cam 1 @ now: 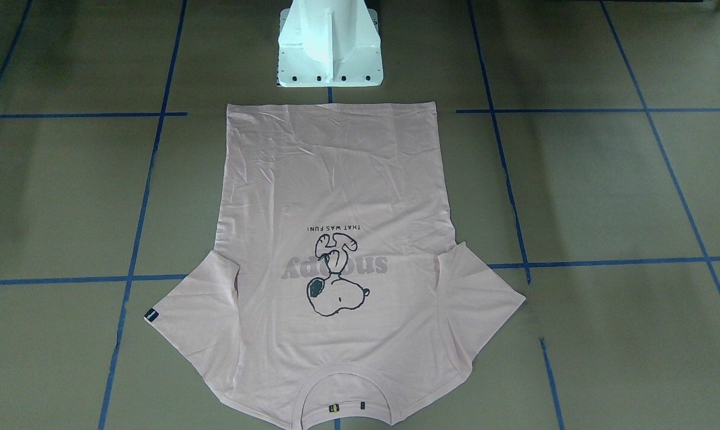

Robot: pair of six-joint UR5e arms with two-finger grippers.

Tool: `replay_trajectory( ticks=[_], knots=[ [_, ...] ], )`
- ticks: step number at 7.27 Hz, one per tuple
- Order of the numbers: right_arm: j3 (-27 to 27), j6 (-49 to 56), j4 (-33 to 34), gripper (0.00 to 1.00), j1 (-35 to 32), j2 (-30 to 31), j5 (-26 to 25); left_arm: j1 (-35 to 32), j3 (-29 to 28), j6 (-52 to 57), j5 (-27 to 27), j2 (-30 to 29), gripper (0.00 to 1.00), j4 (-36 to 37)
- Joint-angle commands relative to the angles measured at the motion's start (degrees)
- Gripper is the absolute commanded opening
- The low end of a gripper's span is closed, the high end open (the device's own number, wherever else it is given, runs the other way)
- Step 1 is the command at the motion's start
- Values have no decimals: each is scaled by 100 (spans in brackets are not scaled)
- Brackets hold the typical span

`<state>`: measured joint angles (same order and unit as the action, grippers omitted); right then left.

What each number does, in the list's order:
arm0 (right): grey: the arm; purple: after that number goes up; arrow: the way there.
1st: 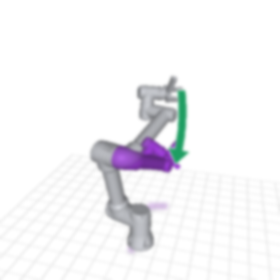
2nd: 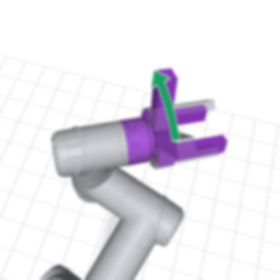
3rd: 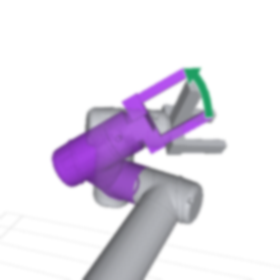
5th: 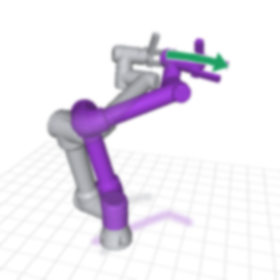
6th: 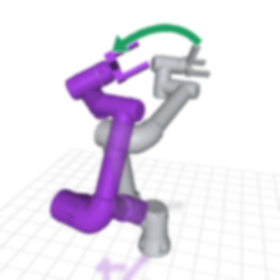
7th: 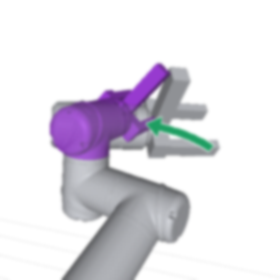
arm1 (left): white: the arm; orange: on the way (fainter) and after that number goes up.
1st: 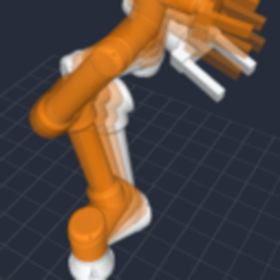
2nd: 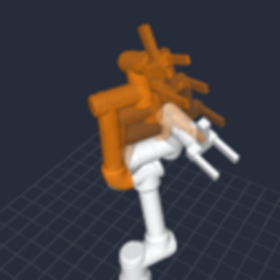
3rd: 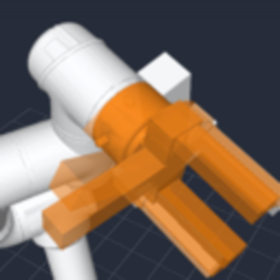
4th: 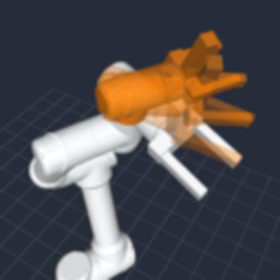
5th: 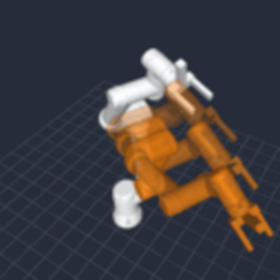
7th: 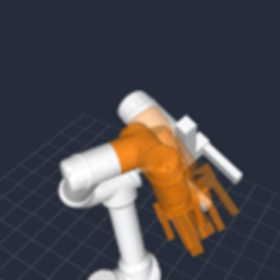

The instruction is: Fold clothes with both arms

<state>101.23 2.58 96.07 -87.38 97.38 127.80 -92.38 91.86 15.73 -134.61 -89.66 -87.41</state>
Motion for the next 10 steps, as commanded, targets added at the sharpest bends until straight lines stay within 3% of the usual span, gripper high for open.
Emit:
replay_trajectory(
  ticks=[1, 4, 7, 10],
  knots=[
    [20, -21, 0, 100, 2, -8, 0, 9, 7, 17, 5, 2, 100, -65],
    [457, -3, 8, 100, 89, -17, 9, 9, 16, 26, -48, -7, 100, -440],
    [416, -65, 0, 100, 318, -1103, -61, 53, -72, -174, 58, -77, 100, -1687],
    [214, -135, 8, 100, 318, -1809, -1, 79, -430, -778, 496, -996, 100, -4074]
  ],
)
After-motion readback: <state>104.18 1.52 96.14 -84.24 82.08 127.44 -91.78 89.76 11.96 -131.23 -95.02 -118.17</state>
